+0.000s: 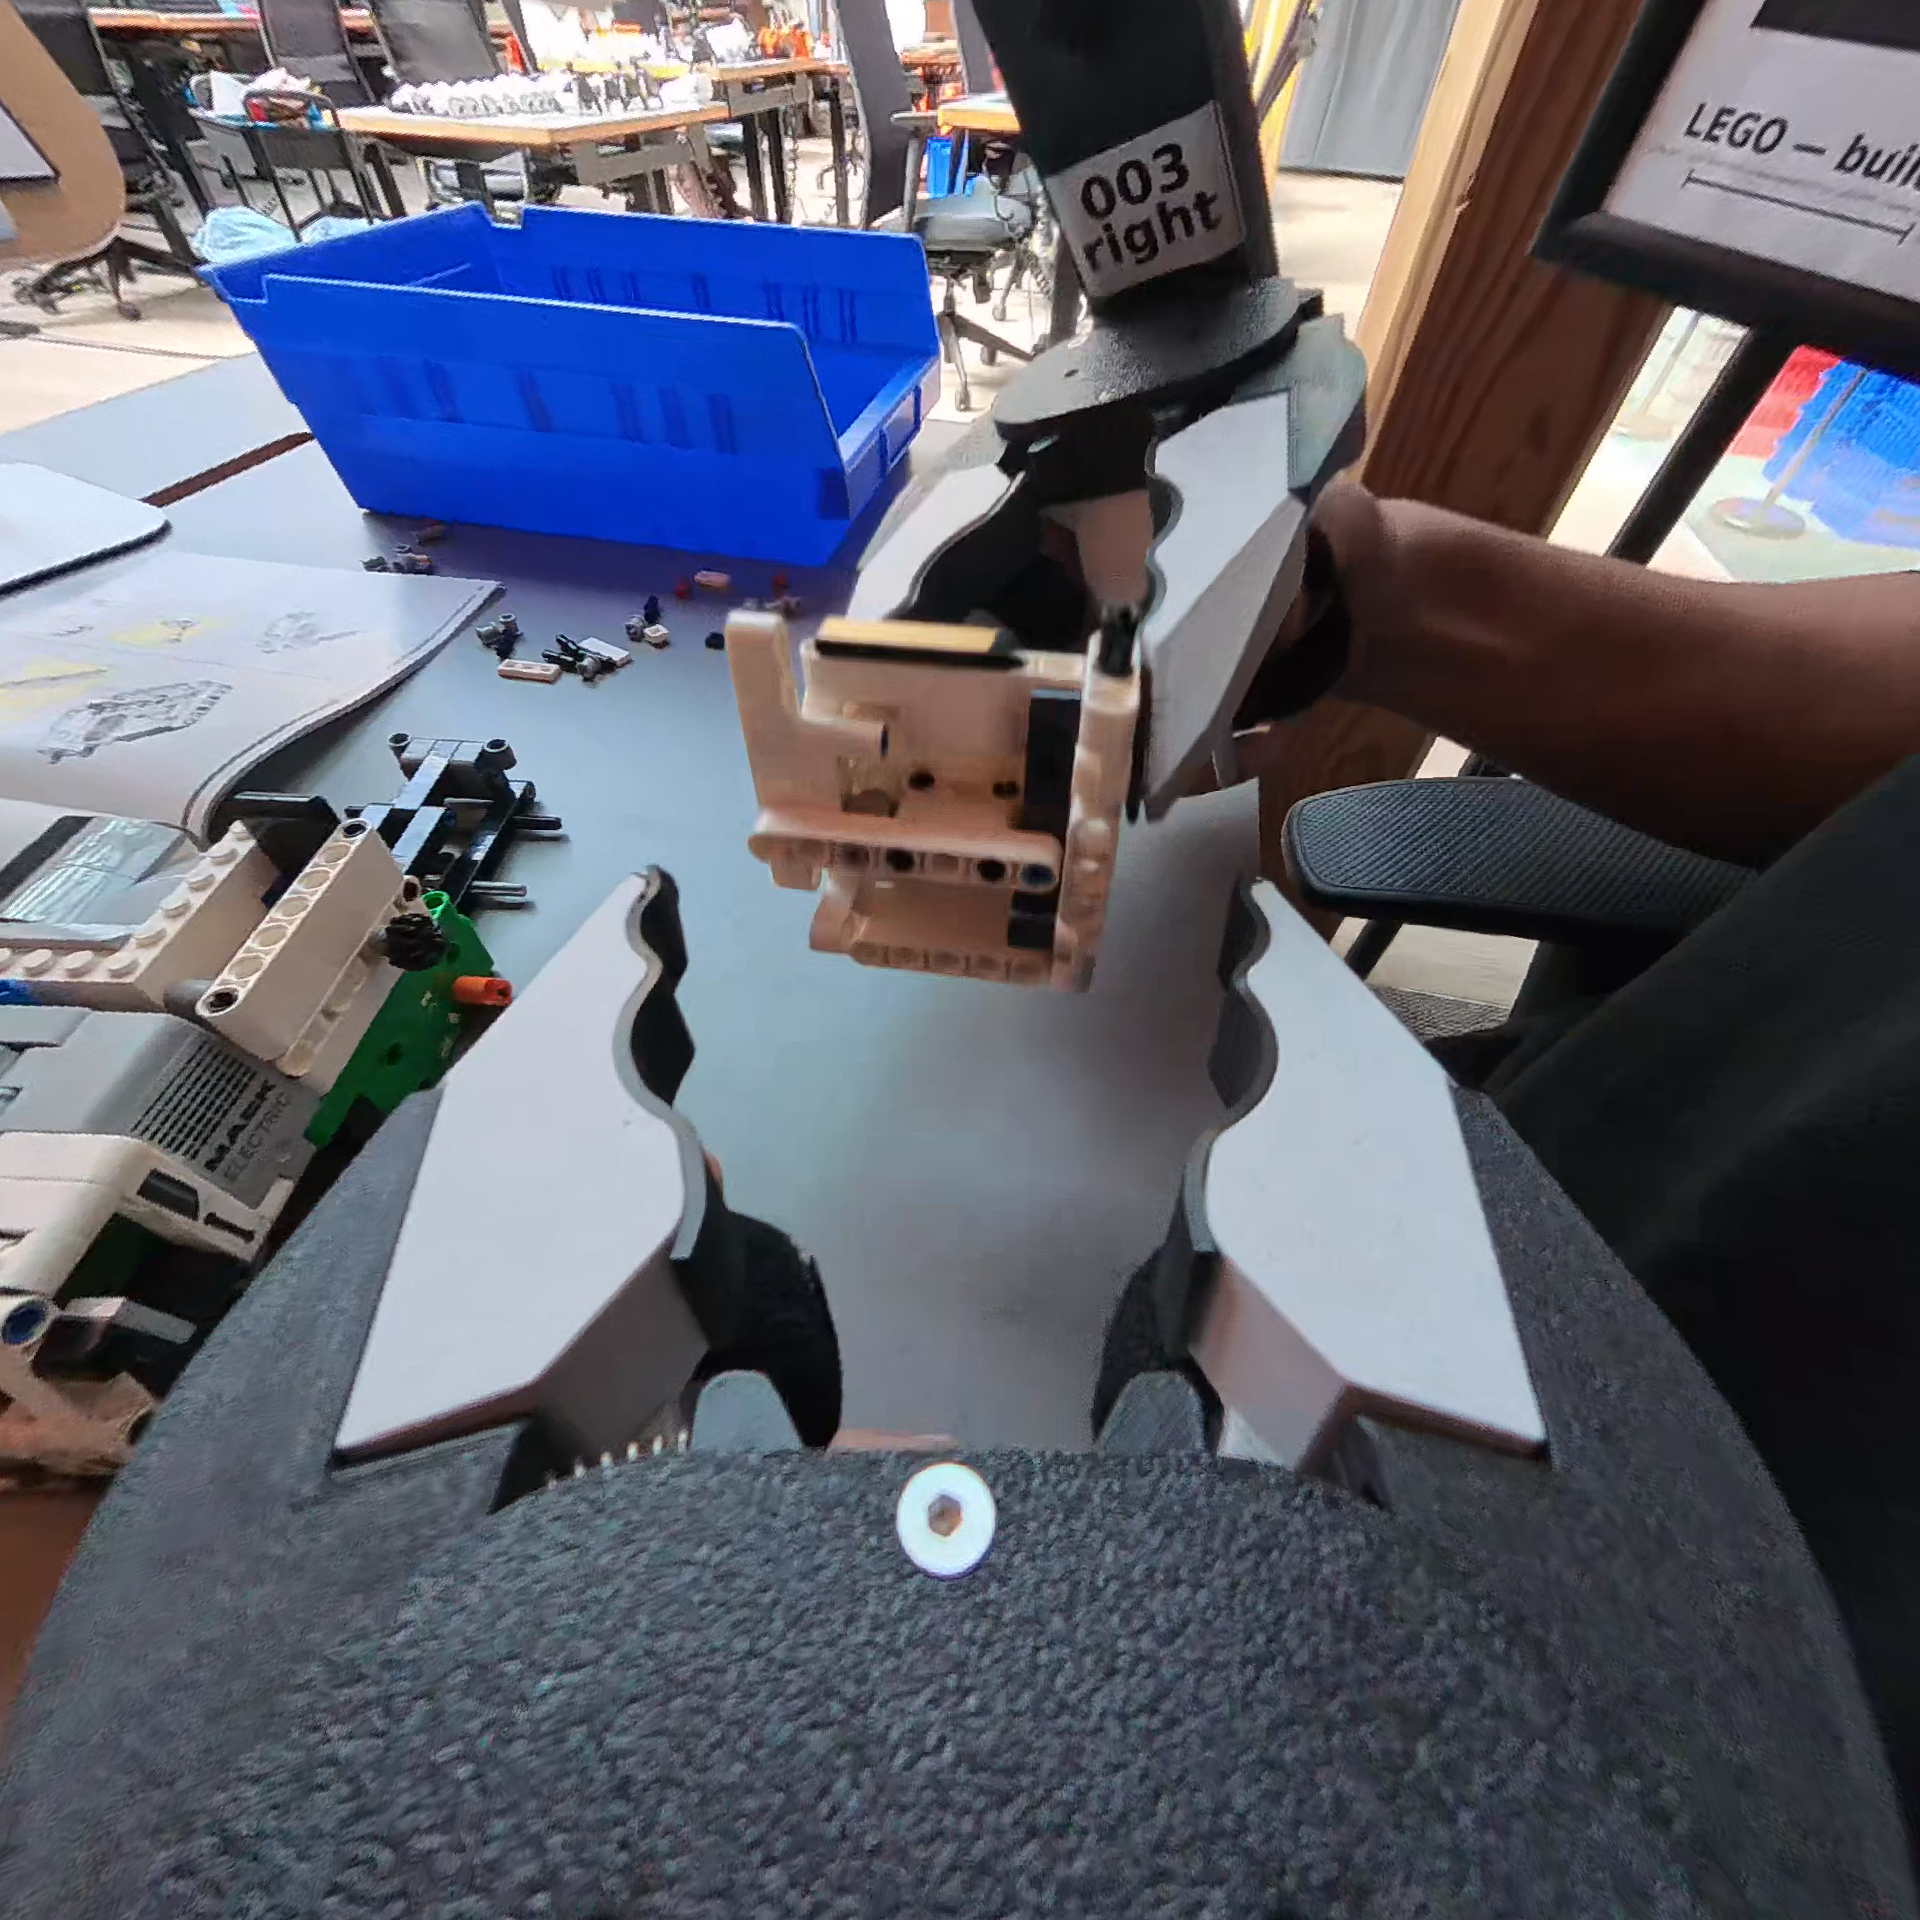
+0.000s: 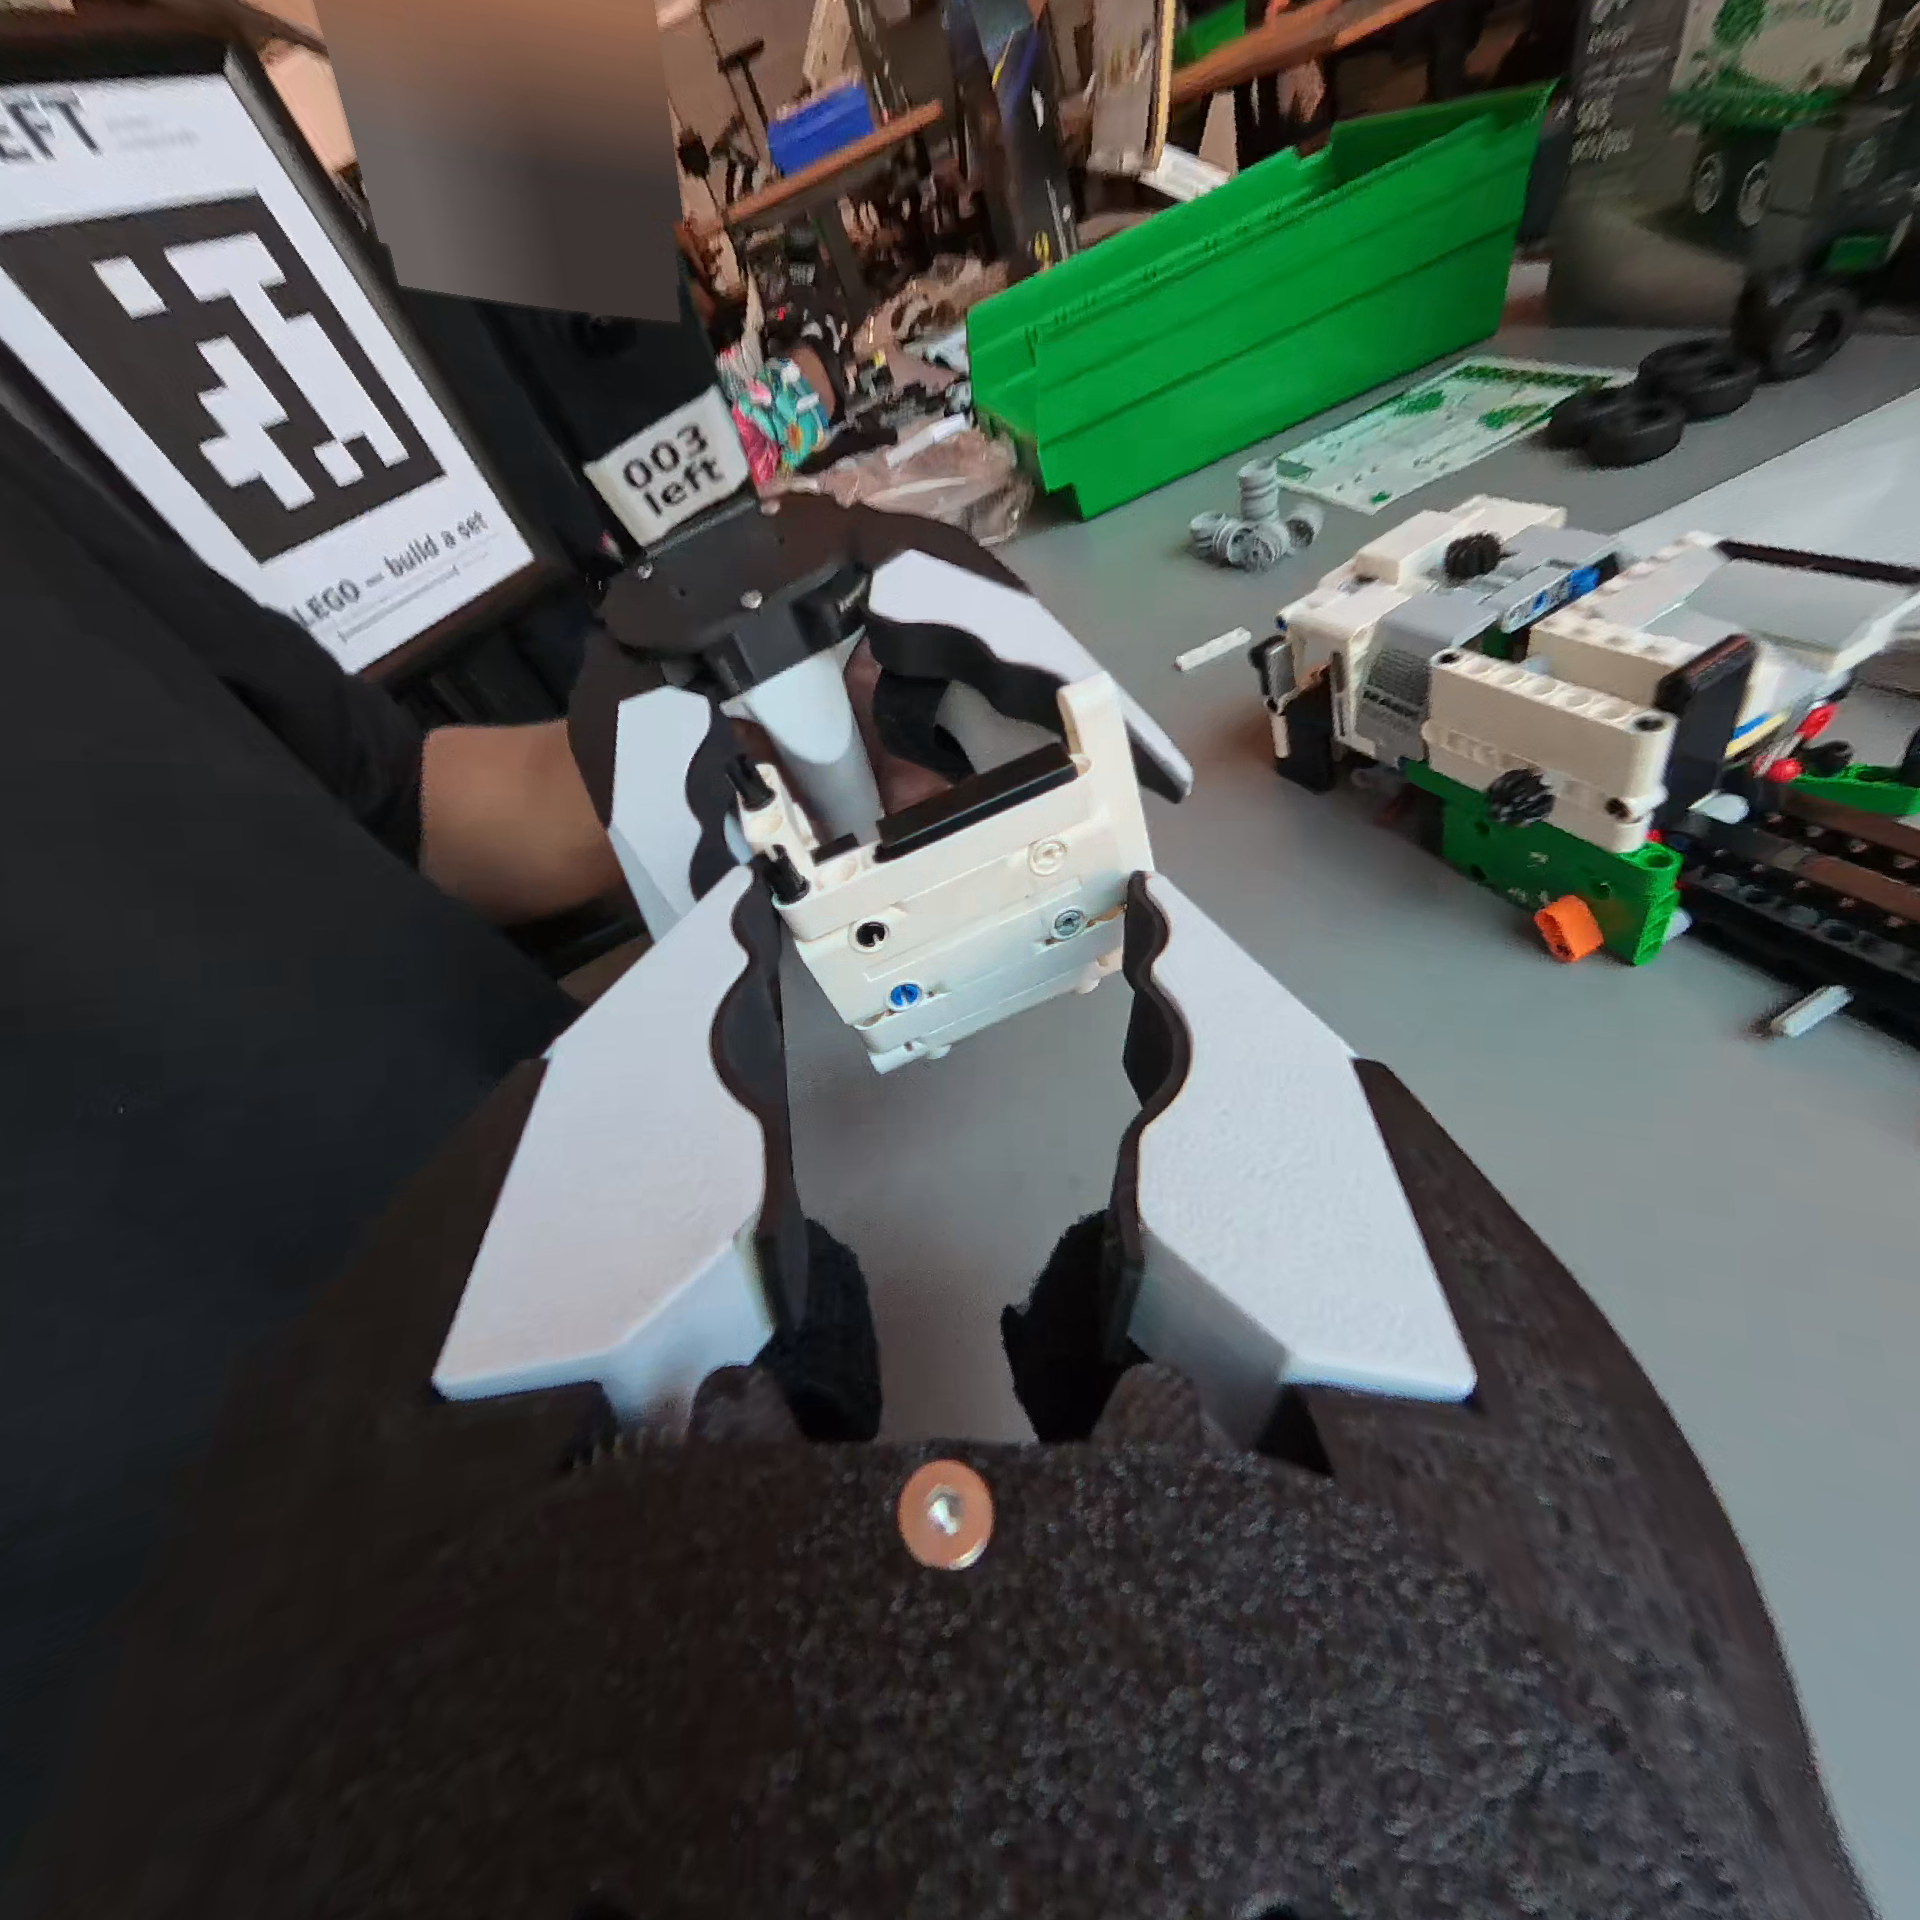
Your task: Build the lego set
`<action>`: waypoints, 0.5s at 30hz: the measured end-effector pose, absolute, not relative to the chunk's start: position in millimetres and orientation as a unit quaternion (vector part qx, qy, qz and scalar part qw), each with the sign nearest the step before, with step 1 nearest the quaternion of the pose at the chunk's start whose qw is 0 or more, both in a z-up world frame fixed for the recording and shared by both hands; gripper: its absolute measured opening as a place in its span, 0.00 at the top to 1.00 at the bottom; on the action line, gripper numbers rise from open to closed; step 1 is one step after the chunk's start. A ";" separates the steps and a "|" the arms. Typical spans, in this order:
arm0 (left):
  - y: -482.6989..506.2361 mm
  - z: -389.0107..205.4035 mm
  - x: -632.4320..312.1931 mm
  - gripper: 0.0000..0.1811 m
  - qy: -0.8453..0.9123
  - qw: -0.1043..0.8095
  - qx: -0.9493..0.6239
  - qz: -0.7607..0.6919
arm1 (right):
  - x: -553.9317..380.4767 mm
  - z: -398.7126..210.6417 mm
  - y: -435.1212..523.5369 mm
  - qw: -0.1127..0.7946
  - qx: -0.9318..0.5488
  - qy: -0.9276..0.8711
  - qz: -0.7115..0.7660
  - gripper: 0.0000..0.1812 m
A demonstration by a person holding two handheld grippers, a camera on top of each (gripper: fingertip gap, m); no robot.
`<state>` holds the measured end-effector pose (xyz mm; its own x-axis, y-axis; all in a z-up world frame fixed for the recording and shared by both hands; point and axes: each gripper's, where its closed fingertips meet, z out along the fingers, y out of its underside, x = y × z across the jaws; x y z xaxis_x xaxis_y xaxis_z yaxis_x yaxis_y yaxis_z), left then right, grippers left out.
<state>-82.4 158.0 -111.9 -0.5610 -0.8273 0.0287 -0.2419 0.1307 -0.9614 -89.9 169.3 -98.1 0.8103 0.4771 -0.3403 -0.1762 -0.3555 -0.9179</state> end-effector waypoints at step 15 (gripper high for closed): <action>174.4 -101.8 -85.7 0.62 0.698 0.379 -0.313 -0.521 | -92.7 -87.3 168.6 0.482 -0.700 0.052 0.524 0.61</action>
